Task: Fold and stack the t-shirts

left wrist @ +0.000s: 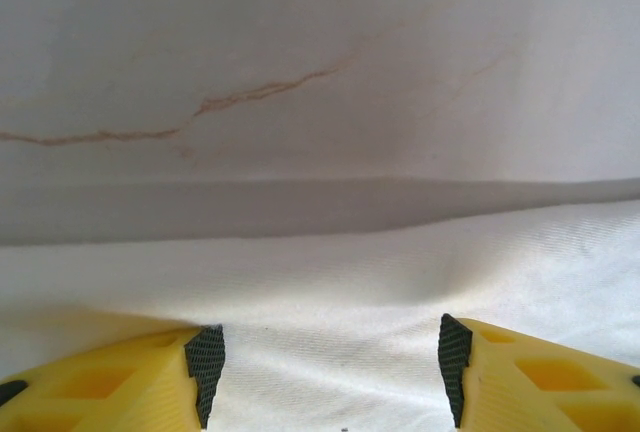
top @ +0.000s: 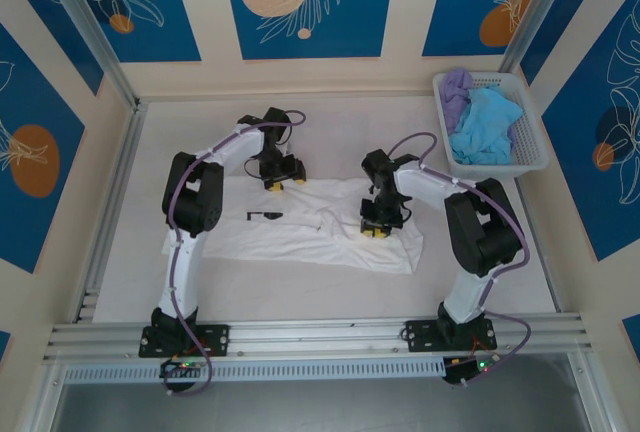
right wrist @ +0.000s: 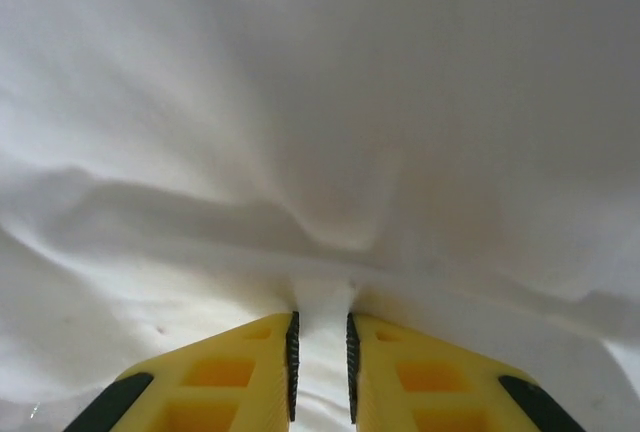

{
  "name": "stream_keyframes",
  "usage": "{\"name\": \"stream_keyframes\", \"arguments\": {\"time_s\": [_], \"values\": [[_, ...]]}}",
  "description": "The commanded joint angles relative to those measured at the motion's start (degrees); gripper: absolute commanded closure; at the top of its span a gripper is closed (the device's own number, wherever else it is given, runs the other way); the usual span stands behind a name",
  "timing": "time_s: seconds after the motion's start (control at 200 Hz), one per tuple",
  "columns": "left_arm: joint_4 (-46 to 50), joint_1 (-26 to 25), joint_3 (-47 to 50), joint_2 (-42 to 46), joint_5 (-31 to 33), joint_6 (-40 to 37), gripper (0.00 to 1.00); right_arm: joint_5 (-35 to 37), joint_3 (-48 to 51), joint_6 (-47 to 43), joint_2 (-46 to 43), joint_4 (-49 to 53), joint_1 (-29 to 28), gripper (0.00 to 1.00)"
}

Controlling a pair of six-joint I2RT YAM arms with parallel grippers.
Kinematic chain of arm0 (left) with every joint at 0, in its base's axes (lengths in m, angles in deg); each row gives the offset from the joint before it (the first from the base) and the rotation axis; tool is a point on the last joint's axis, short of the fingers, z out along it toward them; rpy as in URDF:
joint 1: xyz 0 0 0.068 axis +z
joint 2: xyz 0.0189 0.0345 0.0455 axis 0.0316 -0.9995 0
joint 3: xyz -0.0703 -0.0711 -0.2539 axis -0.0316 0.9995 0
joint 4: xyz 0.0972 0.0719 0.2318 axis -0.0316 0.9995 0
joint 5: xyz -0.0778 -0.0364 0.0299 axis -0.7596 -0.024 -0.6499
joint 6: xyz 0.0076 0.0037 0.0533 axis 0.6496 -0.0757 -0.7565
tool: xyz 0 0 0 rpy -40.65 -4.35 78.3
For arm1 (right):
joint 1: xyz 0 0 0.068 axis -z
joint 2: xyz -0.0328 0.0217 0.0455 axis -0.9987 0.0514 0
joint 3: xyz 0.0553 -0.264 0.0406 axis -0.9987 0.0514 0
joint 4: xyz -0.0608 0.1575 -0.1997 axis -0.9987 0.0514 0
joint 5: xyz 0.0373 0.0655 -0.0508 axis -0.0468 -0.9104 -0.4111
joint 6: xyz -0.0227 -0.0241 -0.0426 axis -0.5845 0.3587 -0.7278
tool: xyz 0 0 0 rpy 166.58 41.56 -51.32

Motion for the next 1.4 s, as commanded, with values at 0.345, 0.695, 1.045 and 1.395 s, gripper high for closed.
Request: {"name": "stream_keyframes", "arguments": {"time_s": [0.345, 0.695, 1.045, 1.395], "values": [[1.77, 0.99, -2.7, -1.81, 0.64, -0.36, 0.36, -0.05, 5.89, 5.0, -13.93, 3.09, 1.46, 0.72], [0.9, -1.3, 1.54, 10.36, 3.32, 2.1, 0.39, -3.15, 5.69, 9.14, -13.67, 2.85, 13.19, 0.59], [-4.15, -9.88, 13.03, 15.11, -9.05, 6.15, 0.51, -8.2, 8.06, 13.72, -10.37, -2.21, 15.72, 0.54], [-2.79, -16.05, 8.22, 8.43, -12.36, 10.06, 0.45, -11.25, 8.6, 15.38, -6.93, -6.48, 15.66, 0.56]]}}
